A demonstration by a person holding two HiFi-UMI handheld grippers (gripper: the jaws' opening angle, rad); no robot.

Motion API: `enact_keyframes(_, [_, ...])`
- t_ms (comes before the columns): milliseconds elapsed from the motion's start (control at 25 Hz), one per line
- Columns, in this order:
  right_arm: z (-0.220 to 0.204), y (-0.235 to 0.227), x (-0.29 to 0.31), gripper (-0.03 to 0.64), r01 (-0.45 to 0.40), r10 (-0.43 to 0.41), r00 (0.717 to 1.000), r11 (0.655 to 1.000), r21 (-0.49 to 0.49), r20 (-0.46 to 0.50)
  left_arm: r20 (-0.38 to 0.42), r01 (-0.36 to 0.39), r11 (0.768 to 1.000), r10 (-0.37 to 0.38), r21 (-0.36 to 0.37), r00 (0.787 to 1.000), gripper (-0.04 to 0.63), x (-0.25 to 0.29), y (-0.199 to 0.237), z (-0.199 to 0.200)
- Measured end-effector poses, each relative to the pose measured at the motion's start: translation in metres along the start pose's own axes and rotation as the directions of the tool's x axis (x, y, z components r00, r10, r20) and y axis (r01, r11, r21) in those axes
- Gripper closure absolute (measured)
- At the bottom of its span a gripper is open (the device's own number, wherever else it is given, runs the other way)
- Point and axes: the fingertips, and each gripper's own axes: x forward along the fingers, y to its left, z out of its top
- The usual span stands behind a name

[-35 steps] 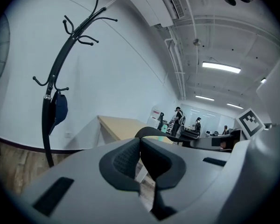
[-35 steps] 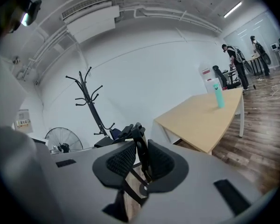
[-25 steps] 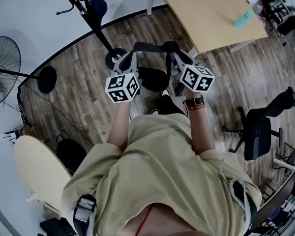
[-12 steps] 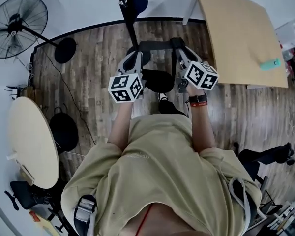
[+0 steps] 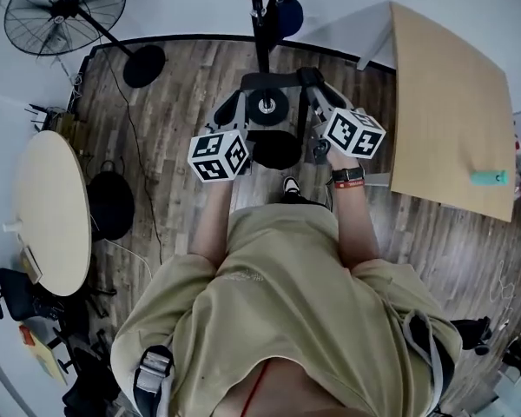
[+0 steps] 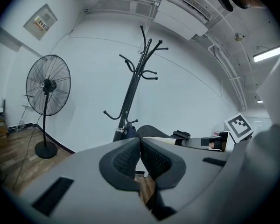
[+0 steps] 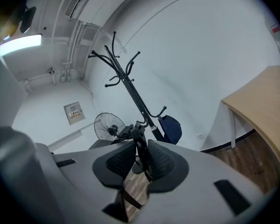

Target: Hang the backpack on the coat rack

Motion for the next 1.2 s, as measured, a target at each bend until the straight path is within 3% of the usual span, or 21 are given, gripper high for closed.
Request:
enact_keyframes(400, [0.029,0.001,0.087,0.525,-0.109,0.107,0.992,0.994,-0.030,-0.074,0.055,-0.123,0.992,0.124,-0.018,0.991,0.571,0.051,0.048,0.035])
enact_keyframes(1200, [0.089,-0.037,0.195,0.525,-0.155,0.149,0.986,0.985,-0.079,-0.081,0.086,-0.158,0.987,0.159,-0.016,0.983,0.571,0.154,0.085,0.077])
